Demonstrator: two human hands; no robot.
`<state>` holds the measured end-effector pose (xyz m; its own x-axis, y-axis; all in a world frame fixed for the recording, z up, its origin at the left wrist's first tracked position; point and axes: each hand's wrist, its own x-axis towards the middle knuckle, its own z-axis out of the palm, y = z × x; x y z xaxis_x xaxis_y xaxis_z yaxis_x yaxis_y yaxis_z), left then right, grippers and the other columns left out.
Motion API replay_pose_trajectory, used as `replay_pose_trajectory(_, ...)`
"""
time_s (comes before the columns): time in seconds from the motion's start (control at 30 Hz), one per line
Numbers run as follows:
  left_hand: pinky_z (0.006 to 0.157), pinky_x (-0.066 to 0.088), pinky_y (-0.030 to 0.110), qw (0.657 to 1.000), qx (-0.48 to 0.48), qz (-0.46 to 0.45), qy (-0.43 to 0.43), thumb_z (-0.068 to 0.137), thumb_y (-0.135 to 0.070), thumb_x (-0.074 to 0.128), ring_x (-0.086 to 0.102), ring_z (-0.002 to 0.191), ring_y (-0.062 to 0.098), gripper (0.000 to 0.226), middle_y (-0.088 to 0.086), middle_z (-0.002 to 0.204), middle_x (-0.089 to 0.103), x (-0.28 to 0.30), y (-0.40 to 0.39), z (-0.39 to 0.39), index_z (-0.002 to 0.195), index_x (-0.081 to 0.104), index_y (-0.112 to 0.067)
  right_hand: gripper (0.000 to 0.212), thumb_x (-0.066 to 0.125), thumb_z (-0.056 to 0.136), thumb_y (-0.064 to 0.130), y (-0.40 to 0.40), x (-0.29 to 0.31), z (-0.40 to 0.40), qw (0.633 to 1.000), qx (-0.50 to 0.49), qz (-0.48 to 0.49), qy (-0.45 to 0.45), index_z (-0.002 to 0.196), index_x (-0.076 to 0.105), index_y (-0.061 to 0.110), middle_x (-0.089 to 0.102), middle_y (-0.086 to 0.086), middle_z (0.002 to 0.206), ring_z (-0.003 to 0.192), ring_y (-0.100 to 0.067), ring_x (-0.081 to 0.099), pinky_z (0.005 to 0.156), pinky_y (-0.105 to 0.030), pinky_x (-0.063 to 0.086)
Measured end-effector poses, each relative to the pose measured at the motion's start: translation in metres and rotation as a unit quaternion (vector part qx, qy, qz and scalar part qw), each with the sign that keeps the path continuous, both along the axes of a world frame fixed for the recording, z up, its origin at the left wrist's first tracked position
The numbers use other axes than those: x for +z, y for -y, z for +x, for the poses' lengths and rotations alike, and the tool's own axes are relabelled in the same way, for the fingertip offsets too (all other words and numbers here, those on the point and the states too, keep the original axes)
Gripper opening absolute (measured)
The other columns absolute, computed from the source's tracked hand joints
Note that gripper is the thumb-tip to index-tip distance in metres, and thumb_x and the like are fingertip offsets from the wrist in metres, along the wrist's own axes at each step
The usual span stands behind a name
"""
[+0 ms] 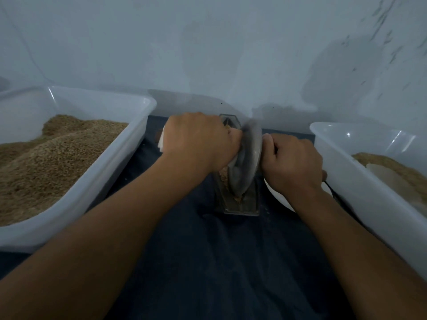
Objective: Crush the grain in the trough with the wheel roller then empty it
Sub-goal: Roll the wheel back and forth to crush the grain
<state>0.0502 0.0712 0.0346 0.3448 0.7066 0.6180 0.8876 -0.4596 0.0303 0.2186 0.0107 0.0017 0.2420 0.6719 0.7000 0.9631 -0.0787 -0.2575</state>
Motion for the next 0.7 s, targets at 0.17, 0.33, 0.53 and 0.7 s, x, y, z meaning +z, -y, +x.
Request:
replay_pose_trajectory(0.17,0.049,0.013,0.029,0.997,0.008,-0.067,-0.024,0.095,-0.061,0.024,0.033,0.05,0.017,0.061,0.0,0.055,0.04,-0.006,-0.005,0.0,0.055,0.046,-0.02,0.049,0.033,0.096,0.04,0.0,-0.003,-0.001,1.0,-0.008,-0.009,0.019,0.056,0.046,0.017,0.043,0.006,0.048,0.046,-0.012,0.037,0.047,-0.027,0.02)
replay_pose_trajectory(0.33,0.049,0.016,0.03,0.996,0.015,-0.072,-0.041,0.095,-0.058,0.021,0.032,0.051,0.019,0.058,0.003,0.058,0.039,-0.012,-0.009,0.004,0.058,0.043,-0.019,0.05,0.029,0.095,0.043,-0.008,-0.011,0.001,1.0,-0.018,-0.017,0.009,0.056,0.046,0.018,0.045,0.006,0.05,0.047,-0.011,0.034,0.047,-0.025,0.015)
replay_pose_trajectory(0.53,0.048,0.022,0.031,0.997,0.018,-0.067,-0.044,0.096,-0.056,0.022,0.036,0.05,0.022,0.059,0.005,0.056,0.041,-0.016,-0.017,0.01,0.057,0.044,-0.019,0.052,0.029,0.099,0.045,-0.023,-0.014,0.013,0.998,-0.004,-0.067,-0.014,0.057,0.046,0.02,0.05,0.005,0.058,0.053,-0.014,0.041,0.049,-0.028,0.021)
replay_pose_trajectory(0.7,0.047,0.02,0.031,0.996,0.026,-0.074,-0.032,0.096,-0.056,0.021,0.034,0.05,0.023,0.058,0.005,0.056,0.039,-0.021,-0.03,0.014,0.057,0.043,-0.019,0.053,0.027,0.098,0.048,-0.04,-0.014,0.02,0.995,-0.021,-0.101,0.005,0.058,0.048,0.02,0.051,0.005,0.059,0.054,-0.012,0.041,0.05,-0.027,0.022)
